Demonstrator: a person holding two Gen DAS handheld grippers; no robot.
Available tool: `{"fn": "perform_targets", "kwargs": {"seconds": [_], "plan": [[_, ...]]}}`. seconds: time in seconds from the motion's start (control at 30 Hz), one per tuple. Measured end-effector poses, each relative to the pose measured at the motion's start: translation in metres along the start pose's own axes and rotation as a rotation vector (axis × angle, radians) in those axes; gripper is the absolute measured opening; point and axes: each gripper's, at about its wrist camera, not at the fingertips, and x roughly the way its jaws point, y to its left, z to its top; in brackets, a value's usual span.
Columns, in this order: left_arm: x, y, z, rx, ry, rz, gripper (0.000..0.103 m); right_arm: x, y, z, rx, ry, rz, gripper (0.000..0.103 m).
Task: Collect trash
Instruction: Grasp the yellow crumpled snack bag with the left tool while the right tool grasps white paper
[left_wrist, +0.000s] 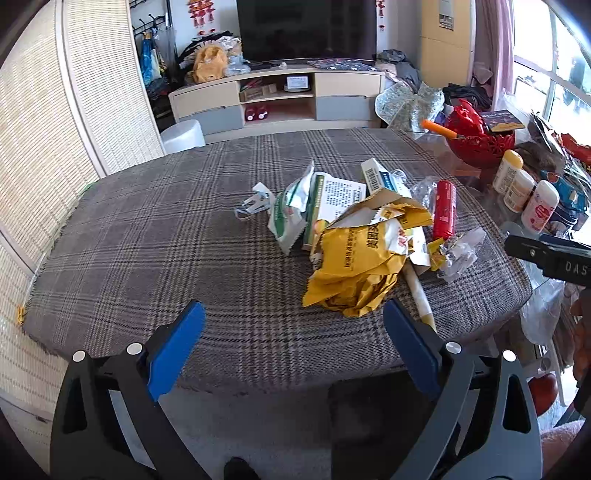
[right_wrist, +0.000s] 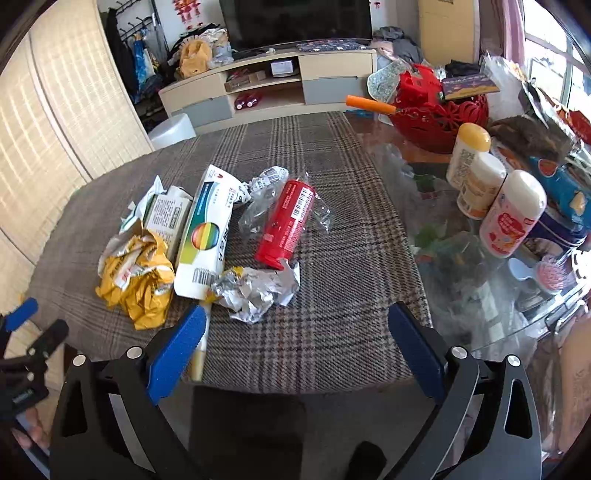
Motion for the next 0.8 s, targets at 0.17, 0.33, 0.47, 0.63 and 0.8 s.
{"fn": "perform_targets", "kwargs": {"seconds": [0.17, 0.33, 0.47, 0.63, 0.8], "plan": [[0.017, -0.017, 0.009, 0.018, 0.02, -0.022, 0.087, 0.03, -0.009, 0.013, 0.062, 0.081, 0.056, 0.058], [0.027, -0.034, 0.017, 0.051, 0.023, -0.038, 0.086, 0.049, -0.01, 0.017, 0.086, 0.096, 0.05, 0.051], [0.035, -0.044, 0.024, 0.058, 0.022, -0.053, 0.086, 0.059, -0.01, 0.021, 0.07, 0.114, 0.055, 0.035], [0.051, -0.049, 0.029, 0.057, 0.044, -0.04, 0.086, 0.065, -0.005, 0.022, 0.04, 0.128, 0.066, 0.007], [0.065, -0.046, 0.029, 0.047, 0.076, -0.024, 0.086, 0.04, -0.005, 0.028, 0.0, 0.046, 0.023, 0.005]]}}
